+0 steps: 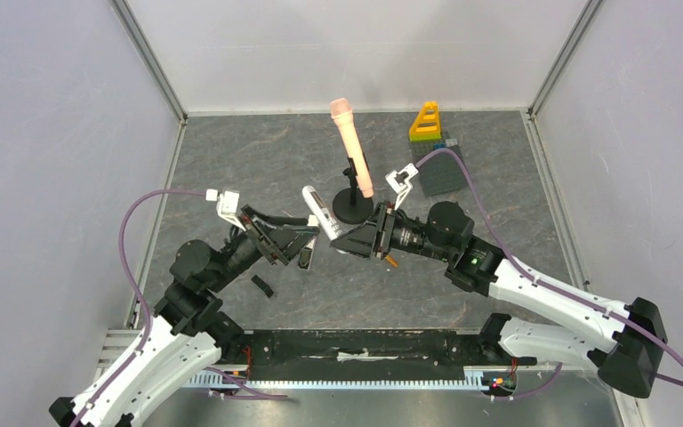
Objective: Load the batteries into the remote control
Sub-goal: Turn over the remote control.
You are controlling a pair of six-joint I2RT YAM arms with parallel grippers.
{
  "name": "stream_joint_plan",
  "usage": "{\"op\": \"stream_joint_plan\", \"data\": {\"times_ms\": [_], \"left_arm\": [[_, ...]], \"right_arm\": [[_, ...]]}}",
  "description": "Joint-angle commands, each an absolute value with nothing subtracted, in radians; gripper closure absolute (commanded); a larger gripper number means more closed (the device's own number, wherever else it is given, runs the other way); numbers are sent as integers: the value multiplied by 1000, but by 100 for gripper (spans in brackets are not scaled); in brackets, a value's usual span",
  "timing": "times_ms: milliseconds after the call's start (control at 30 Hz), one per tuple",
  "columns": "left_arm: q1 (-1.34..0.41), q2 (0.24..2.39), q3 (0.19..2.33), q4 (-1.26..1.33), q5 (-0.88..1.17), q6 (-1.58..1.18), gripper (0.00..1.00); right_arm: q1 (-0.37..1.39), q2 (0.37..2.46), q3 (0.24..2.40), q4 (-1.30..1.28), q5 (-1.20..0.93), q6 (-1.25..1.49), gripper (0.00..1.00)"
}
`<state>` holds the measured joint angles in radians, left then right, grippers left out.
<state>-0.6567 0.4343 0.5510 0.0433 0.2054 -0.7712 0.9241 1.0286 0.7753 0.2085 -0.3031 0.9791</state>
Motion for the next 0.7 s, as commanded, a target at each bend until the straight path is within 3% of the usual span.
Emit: {"op": "stream_joint_plan", "data": {"times_ms": [0,300,667], "left_arm": [[-658,490,580,222,289,-824,22],[-658,575,546,500,345,-957,22],[-658,622,532,477,301,-1003,26]], "right_arm": [[917,995,770,371,-418,1088,81],[914,1014,728,507,-490,1207,82],[909,1050,699,591,-528,1282,82]]}}
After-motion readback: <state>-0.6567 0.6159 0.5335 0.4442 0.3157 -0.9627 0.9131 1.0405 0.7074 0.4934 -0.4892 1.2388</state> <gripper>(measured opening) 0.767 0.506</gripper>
